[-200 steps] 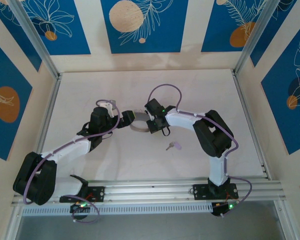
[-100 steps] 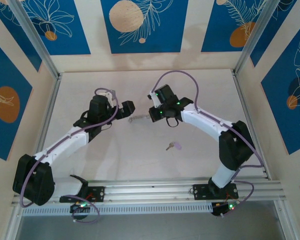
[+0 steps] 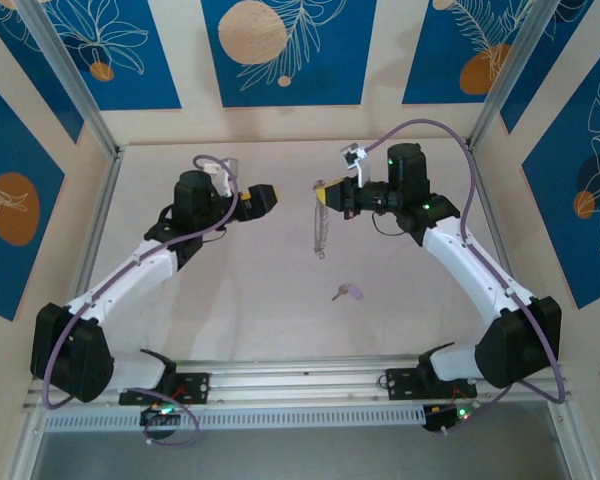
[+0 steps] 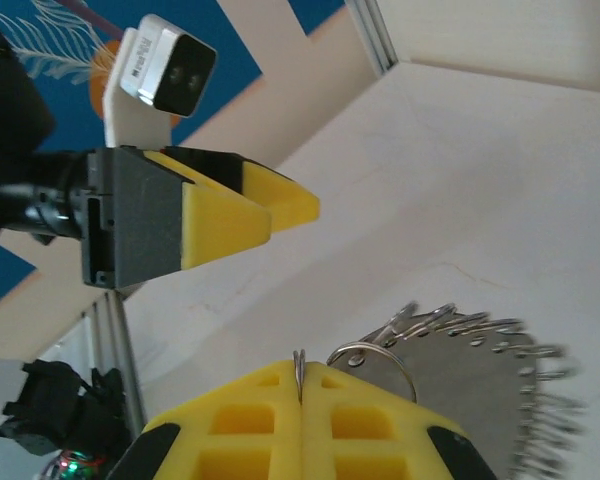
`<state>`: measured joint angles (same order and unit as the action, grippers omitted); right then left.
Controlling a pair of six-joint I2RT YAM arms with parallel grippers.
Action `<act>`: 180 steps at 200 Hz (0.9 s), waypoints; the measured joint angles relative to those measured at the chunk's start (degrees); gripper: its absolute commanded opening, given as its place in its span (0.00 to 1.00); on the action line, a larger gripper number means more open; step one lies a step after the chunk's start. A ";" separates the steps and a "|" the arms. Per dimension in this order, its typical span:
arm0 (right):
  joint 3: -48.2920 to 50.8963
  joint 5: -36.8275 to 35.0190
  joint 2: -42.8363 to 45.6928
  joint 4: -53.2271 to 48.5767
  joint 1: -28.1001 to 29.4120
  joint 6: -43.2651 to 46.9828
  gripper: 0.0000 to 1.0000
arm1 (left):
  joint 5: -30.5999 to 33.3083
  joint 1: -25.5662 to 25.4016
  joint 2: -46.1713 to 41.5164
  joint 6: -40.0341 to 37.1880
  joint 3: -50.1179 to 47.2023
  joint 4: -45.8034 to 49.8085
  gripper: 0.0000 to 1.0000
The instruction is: Put the keys on the keyring
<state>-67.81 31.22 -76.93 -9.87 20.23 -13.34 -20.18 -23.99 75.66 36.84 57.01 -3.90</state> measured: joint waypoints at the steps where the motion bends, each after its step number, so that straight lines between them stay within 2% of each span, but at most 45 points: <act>1: 0.09 0.24 0.00 0.24 -0.11 -0.15 0.00 | -0.15 0.00 0.09 0.00 0.11 -0.09 0.95; 20: 0.83 3.26 0.00 2.80 -1.18 -1.97 0.00 | -2.56 0.00 0.79 0.00 1.36 -1.53 0.90; 87: 0.85 13.40 -1.84 12.79 -2.93 -8.41 0.00 | -13.18 0.15 4.79 3.54 3.15 -13.42 0.56; 141: 1.20 18.49 -7.96 20.61 -3.02 -14.64 0.00 | -20.96 0.15 6.45 12.13 1.53 -30.42 0.46; 180: 2.12 19.08 -9.51 24.22 -2.99 -17.81 0.00 | -23.87 0.15 9.14 15.50 0.22 -36.57 0.41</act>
<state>-65.69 50.30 -86.43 14.35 17.23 -31.16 -44.05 -23.83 84.79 52.34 57.23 -40.47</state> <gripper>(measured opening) 0.057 0.435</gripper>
